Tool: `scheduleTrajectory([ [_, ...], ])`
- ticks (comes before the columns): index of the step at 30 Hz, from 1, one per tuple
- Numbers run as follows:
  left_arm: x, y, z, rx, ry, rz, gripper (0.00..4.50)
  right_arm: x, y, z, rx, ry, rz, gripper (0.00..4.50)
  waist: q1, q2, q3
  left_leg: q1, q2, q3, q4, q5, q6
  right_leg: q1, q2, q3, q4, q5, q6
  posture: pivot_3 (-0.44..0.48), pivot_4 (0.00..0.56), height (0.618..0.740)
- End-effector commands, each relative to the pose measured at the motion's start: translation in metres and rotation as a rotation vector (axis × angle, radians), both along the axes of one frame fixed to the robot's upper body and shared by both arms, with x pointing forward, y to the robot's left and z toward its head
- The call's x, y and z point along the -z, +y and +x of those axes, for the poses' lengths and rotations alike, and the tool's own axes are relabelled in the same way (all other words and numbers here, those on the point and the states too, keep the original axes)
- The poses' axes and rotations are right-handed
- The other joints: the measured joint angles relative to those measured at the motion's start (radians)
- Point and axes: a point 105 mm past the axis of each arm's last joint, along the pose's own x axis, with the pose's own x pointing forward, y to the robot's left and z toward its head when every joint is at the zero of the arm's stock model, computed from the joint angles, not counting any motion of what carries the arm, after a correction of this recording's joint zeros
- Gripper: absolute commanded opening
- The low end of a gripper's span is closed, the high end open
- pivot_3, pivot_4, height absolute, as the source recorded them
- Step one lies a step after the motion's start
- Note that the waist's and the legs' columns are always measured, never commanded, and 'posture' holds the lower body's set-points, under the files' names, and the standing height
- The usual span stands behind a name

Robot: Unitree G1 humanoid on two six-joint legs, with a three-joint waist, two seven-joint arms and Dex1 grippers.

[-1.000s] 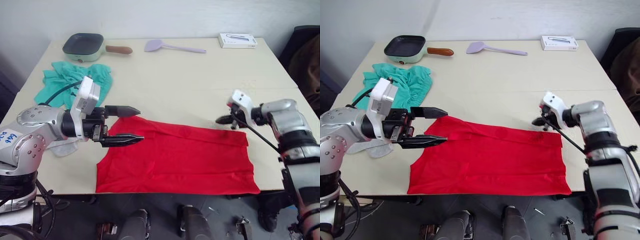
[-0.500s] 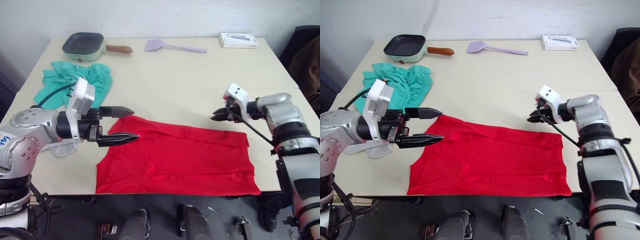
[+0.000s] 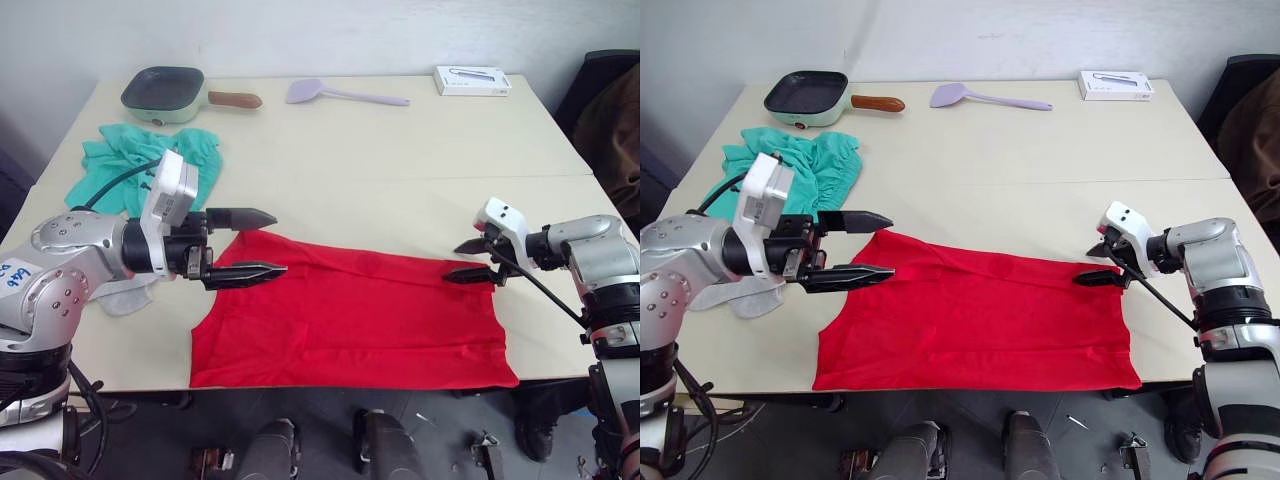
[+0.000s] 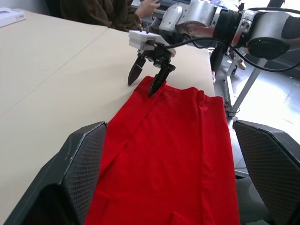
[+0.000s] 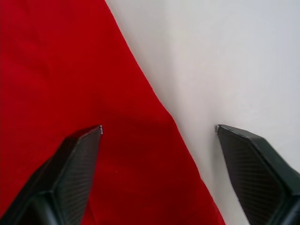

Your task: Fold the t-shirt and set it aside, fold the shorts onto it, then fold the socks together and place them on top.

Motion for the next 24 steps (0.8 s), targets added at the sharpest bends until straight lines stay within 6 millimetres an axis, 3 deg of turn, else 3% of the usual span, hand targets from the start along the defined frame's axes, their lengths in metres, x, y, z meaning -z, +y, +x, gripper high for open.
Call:
scheduleTrajectory([
  [1,-0.008,-0.005,-0.008,0.051,-0.023,-0.009,4.50,0.012,0.002,-0.005,-0.014,0.027,-0.014,2.58,0.000,0.000,0.000,0.000,0.000,0.000,0.000,0.000,0.000,0.000,0.000,0.000,0.000,0.000,0.000,0.000,0.150,0.740],
  [9,-0.006,-0.006,-0.016,0.092,-0.013,0.005,4.50,0.000,0.009,-0.004,-0.056,0.013,0.005,0.02,0.000,0.000,0.000,0.000,0.000,0.000,0.000,0.000,0.000,0.000,0.000,0.000,0.000,0.000,0.000,0.000,0.150,0.740],
  [15,-0.005,-0.006,-0.010,0.062,-0.040,0.017,4.50,-0.017,0.029,0.011,-0.097,-0.031,0.042,0.02,-0.004,0.000,0.000,0.000,0.000,0.000,0.000,0.000,0.000,0.000,0.001,0.001,0.000,0.000,0.000,0.000,0.150,0.740],
  [19,-0.003,-0.004,-0.004,0.041,-0.053,0.022,4.50,-0.028,0.046,0.045,-0.053,-0.157,-0.025,0.02,-0.005,0.000,0.000,0.000,0.000,0.001,0.000,0.000,0.000,0.000,0.001,0.001,0.000,0.000,0.000,0.000,0.150,0.740],
  [24,-0.007,-0.003,0.005,0.007,-0.080,0.014,4.50,-0.036,0.054,0.081,0.047,-0.342,-0.221,0.02,-0.002,0.000,0.000,0.000,0.000,0.000,-0.001,0.000,0.000,-0.002,0.001,0.001,0.000,0.000,0.000,0.000,0.150,0.740],
])
